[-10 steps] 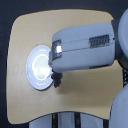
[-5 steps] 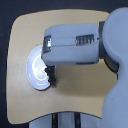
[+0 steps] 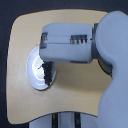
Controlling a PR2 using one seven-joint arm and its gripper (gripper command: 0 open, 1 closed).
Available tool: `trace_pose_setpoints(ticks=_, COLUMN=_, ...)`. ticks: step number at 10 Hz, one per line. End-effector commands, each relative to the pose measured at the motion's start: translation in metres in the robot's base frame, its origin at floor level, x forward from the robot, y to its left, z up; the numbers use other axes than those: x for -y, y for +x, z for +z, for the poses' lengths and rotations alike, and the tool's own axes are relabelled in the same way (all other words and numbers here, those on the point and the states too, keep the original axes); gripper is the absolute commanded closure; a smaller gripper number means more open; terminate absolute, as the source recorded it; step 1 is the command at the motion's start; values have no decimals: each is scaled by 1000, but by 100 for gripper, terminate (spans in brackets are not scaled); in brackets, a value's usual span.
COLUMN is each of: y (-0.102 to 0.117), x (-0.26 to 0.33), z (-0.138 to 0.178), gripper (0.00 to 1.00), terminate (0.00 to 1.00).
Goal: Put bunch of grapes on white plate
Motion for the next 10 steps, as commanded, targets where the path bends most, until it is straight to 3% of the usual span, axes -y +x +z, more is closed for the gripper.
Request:
trace_pose_setpoints(ticks=1, y=-10, x=-31, z=-10, gripper=100, terminate=0)
trace_pose_setpoints(ticks=10, y=-18, x=-29, z=-20, gripper=100, terminate=0)
